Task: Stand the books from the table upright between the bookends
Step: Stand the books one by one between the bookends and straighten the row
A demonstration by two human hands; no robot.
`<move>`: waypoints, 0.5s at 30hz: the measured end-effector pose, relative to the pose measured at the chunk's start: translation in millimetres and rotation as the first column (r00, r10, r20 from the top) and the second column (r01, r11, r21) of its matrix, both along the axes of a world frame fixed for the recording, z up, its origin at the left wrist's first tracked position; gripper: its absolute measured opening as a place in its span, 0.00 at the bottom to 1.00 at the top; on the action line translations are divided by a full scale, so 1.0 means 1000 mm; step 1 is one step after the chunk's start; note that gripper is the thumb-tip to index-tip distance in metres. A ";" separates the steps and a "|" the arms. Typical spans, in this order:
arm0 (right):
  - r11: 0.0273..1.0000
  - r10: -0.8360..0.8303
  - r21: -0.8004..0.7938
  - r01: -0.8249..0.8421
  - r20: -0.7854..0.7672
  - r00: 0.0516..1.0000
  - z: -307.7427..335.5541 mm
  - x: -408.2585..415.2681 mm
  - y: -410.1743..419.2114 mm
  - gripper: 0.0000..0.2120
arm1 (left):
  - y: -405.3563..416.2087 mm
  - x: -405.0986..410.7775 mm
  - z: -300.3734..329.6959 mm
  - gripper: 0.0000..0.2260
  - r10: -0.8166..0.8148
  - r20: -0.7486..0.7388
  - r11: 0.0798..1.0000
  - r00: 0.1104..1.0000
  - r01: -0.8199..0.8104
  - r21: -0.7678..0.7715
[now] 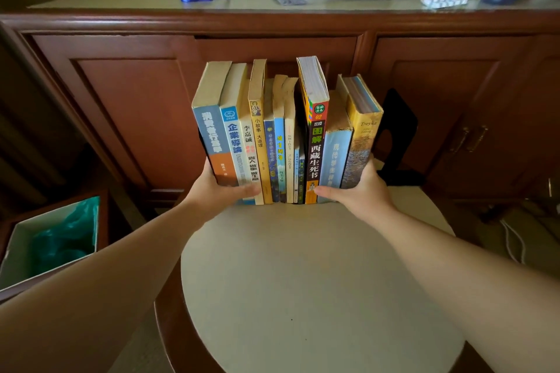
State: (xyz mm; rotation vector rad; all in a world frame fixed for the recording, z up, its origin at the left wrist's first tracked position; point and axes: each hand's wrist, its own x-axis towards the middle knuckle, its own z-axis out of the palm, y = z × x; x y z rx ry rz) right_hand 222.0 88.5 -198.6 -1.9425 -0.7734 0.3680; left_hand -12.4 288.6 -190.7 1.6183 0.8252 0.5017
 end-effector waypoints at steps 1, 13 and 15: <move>1.000 -0.007 0.001 0.007 0.002 1.000 0.006 0.000 -0.001 0.47 | -0.002 -0.001 0.007 0.40 0.001 0.023 1.000 1.000 -0.001 0.017; 0.969 0.008 0.245 0.019 -0.110 0.994 0.061 0.009 0.015 0.50 | -0.001 0.006 0.075 0.40 -0.127 0.200 0.982 0.971 0.095 0.163; 0.966 -0.008 0.256 0.041 -0.125 0.992 0.058 0.010 0.016 0.46 | -0.003 0.012 0.074 0.37 -0.106 0.151 0.984 0.983 0.082 0.157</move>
